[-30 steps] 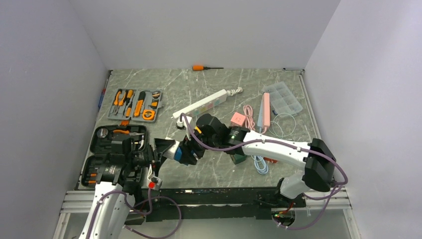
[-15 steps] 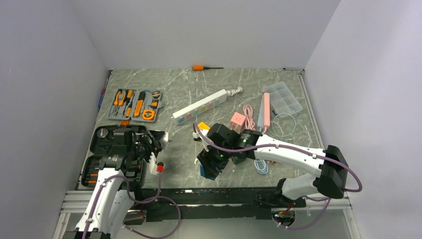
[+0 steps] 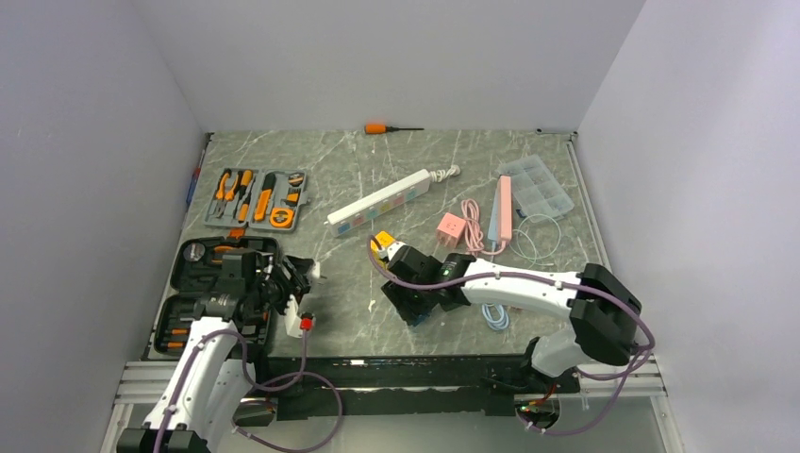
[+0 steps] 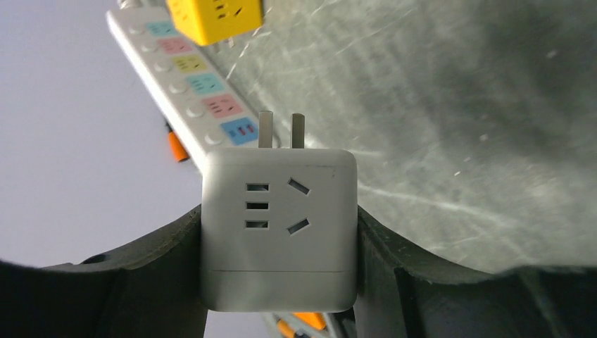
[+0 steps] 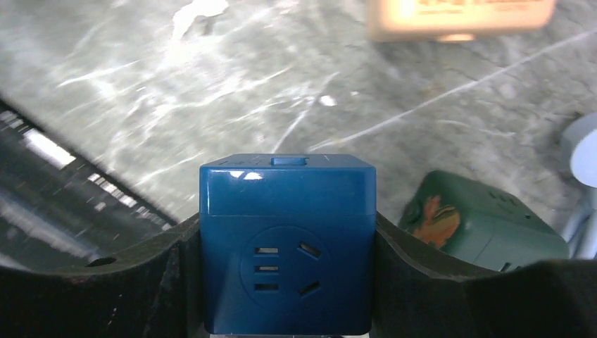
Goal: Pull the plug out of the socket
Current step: Place the socket at the corner of the board, then place the plug at the corner of the board.
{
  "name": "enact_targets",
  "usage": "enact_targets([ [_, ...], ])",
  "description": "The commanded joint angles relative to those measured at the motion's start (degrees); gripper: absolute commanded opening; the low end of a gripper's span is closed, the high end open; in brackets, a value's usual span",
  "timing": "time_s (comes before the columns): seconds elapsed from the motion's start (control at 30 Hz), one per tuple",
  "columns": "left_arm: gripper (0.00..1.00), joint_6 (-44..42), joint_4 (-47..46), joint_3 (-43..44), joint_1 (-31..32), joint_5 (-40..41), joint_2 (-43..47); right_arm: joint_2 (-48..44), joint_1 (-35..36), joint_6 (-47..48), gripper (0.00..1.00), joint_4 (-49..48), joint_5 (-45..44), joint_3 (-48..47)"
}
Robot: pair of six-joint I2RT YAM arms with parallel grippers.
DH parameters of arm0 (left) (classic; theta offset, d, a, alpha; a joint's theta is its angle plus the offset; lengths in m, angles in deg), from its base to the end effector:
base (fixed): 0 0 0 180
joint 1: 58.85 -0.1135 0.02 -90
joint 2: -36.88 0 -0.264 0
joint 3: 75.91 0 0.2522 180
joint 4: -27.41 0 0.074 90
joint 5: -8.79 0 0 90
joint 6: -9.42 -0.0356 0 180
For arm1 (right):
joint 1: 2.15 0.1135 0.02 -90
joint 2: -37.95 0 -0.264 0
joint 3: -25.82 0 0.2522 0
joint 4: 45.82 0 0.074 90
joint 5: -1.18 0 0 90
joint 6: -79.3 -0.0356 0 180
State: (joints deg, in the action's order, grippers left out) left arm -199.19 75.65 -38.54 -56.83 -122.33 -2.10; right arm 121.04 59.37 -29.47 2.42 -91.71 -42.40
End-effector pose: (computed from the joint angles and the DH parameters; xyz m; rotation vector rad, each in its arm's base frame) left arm 0.1310 -0.0280 0.1954 2.0371 0.8181 0.2475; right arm 0.1358 0.2466 0.2132 -0.9787 2.5458 0.3678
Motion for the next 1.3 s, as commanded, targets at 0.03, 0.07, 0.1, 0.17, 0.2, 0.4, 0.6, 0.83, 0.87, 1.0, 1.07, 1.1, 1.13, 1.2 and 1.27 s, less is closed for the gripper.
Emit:
enact_targets([
  [0.03,0.00,-31.83,1.62,-1.28,3.33,-2.00,-2.46,1.87,-1.94,-4.38,0.00,-10.94,-11.81,4.17],
  [0.07,0.02,-30.59,1.64,-1.28,4.69,-1.39,-3.11,1.84,-2.68,-5.16,0.00,-11.95,-12.32,5.17],
  [0.1,0.04,-29.91,1.58,-1.32,5.95,-1.07,-3.74,1.63,-3.35,-5.84,0.00,-12.92,-12.76,6.09],
  [0.17,0.05,-29.83,0.85,-1.76,8.34,-1.59,-5.06,0.98,-4.31,-7.18,0.00,-14.16,-14.44,7.94],
  [0.2,0.06,-30.10,0.01,-2.13,10.11,-1.98,-5.72,0.68,-4.93,-7.81,0.00,-14.44,-15.27,8.71],
  [0.4,0.02,-28.51,-8.04,-3.31,21.38,-1.57,-11.48,-0.59,-7.81,-10.51,0.23,-15.30,-16.12,12.06],
  [0.6,0.04,-26.66,-13.44,-3.78,29.78,-2.45,-15.36,-4.44,-8.33,-10.47,0.78,-15.90,-15.11,11.54],
  [0.83,0.10,-22.07,-19.04,-4.43,33.64,-1.81,-21.00,-7.12,-8.59,-10.08,0.97,-15.52,-14.00,8.25],
  [0.87,0.11,-22.11,-18.97,-4.76,33.92,-1.50,-21.45,-7.67,-8.73,-9.88,0.99,-15.55,-13.98,7.95],
  [1.0,0.21,-22.18,-19.22,-6.74,34.07,-0.39,-22.36,-9.67,-9.56,-8.59,1.00,-15.69,-14.04,6.64],
  [1.07,0.29,-21.92,-19.40,-7.34,34.08,0.52,-22.81,-10.02,-10.08,-7.87,1.00,-15.99,-13.85,6.26],
  [1.1,0.37,-21.73,-19.36,-7.43,34.10,0.94,-23.00,-10.10,-10.46,-7.63,1.00,-16.22,-13.69,6.15],
  [1.13,0.54,-21.53,-19.13,-7.39,34.10,1.43,-23.20,-9.93,-10.91,-7.42,1.00,-16.46,-13.37,6.04],
  [1.2,0.74,-21.27,-18.35,-6.98,34.07,3.03,-23.27,-9.51,-11.79,-7.05,1.00,-16.95,-12.65,5.79],
  [1.27,0.88,-19.75,-17.20,-6.38,34.07,4.19,-22.53,-9.21,-12.38,-6.68,1.00,-17.29,-12.02,5.53],
])
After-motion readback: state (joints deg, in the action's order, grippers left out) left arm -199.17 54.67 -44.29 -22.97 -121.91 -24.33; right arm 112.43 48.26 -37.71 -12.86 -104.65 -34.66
